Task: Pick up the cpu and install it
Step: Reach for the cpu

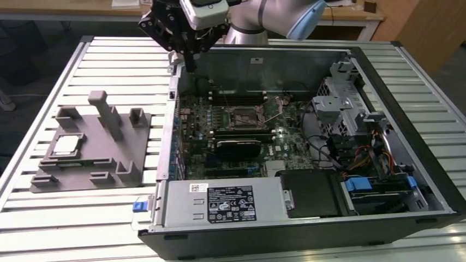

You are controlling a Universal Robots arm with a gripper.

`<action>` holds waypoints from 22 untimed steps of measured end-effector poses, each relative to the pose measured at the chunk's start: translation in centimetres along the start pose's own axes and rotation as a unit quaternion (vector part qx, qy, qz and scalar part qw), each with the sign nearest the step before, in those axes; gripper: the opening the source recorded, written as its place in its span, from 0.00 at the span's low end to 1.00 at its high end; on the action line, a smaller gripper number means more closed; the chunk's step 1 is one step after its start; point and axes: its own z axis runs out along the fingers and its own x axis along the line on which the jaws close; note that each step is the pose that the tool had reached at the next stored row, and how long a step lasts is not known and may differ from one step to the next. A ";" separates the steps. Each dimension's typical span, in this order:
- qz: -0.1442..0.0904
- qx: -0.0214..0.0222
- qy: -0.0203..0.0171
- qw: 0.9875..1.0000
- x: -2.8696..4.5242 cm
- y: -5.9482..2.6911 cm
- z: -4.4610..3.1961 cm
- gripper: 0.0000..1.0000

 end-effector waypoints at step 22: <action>0.000 0.000 0.000 1.000 1.41 -0.11 -0.02 0.11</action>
